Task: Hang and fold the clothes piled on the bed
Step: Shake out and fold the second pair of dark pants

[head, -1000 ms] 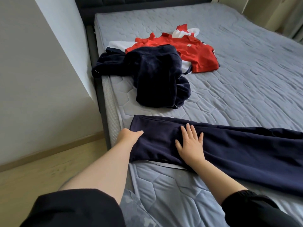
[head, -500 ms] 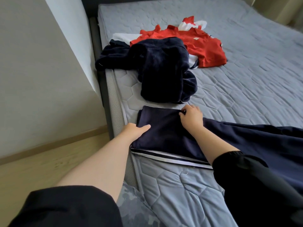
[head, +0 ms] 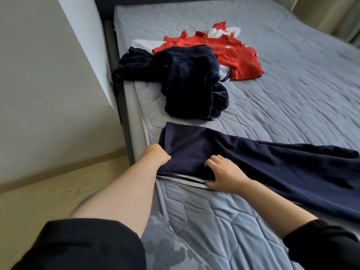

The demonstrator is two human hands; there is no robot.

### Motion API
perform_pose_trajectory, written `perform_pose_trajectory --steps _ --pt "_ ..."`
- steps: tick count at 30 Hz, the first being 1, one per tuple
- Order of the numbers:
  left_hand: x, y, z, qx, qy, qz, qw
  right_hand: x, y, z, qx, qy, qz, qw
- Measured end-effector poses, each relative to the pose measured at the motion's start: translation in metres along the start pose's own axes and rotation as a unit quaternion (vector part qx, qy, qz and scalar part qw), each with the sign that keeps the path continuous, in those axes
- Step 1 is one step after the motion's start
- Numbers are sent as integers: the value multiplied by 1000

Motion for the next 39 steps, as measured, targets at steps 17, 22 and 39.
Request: perform_pose_trajectory --steps 17,22,39 --pt "7 -5 -23 -64 20 293 954 31 21 -20 179 -2 -103 978" --pt "6 -6 -26 -11 33 255 966 48 9 -26 179 2 -51 982" --pt "-100 -108 -43 25 252 27 967 29 -138 -140 132 -36 -142 980"
Point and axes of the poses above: each hand's wrist, its own z-axis away from the middle knuckle, its own x-axis out of the palm, y = z × x, the point moved 3 cm from there along -z, towards the middle knuckle, and after that the axes turned 9 degrees about x, right-handed, at the moved point
